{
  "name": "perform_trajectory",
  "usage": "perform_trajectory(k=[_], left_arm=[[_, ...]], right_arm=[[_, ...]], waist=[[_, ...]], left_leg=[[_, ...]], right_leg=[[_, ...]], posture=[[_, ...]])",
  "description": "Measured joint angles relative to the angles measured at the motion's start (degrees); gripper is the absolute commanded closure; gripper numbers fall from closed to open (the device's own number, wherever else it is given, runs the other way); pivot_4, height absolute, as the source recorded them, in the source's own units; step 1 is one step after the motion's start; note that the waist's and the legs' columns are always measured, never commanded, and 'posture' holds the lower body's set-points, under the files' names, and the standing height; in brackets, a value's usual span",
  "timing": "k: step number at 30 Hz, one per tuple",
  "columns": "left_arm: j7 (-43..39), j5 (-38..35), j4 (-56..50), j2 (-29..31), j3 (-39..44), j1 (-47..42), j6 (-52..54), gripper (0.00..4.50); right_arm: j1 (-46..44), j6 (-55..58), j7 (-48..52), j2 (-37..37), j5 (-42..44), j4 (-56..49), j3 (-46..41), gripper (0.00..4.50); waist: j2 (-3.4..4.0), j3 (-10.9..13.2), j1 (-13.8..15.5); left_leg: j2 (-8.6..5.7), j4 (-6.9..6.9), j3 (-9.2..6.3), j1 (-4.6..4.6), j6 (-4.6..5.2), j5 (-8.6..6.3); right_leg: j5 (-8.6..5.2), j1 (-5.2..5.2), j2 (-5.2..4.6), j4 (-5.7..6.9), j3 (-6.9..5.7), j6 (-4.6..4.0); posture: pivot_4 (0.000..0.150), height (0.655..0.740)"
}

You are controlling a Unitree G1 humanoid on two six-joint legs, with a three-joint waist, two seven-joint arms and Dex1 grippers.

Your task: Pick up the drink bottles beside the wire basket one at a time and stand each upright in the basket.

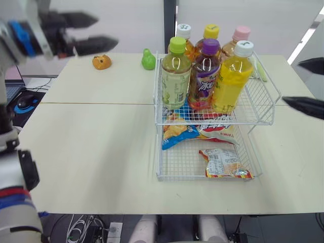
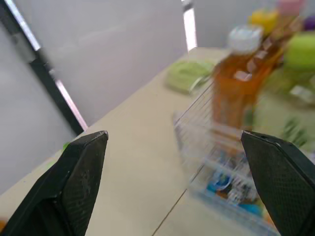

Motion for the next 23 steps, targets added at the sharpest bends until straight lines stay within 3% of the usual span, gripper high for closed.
perform_trajectory(k=[6,12,23], left_arm=[[6.7,4.0,-1.7,-0.9,6.0,16.9,-9.0,0.03],[16.0,7.3,-5.9,-9.0,9.1,35.0,-15.3,0.03],[23.5,8.8,-4.0,-15.3,10.3,40.7,-20.9,0.03]], right_arm=[[5.0,-10.7,1.1,5.0,-10.5,5.5,1.1,0.00],[6.5,-25.0,-0.4,7.8,-23.7,14.3,8.5,0.00],[8.6,-43.0,-2.5,14.3,-34.4,31.3,15.3,0.00]], waist=[[0.00,0.0,0.1],[0.07,0.0,0.1],[0.11,-0.1,0.1]], left_leg=[[-0.02,-0.02,0.03,-0.04,0.00,-0.01],[-0.01,-0.04,0.07,0.07,0.00,0.00],[-0.04,-0.05,0.10,0.14,0.00,0.00]], right_leg=[[0.00,-0.03,-0.07,-0.02,0.02,0.00],[0.01,-0.01,-0.12,0.01,0.04,-0.01],[0.01,0.03,-0.12,0.03,0.05,-0.01]], posture=[[0.150,0.7400],[0.150,0.7400],[0.150,0.7400]])
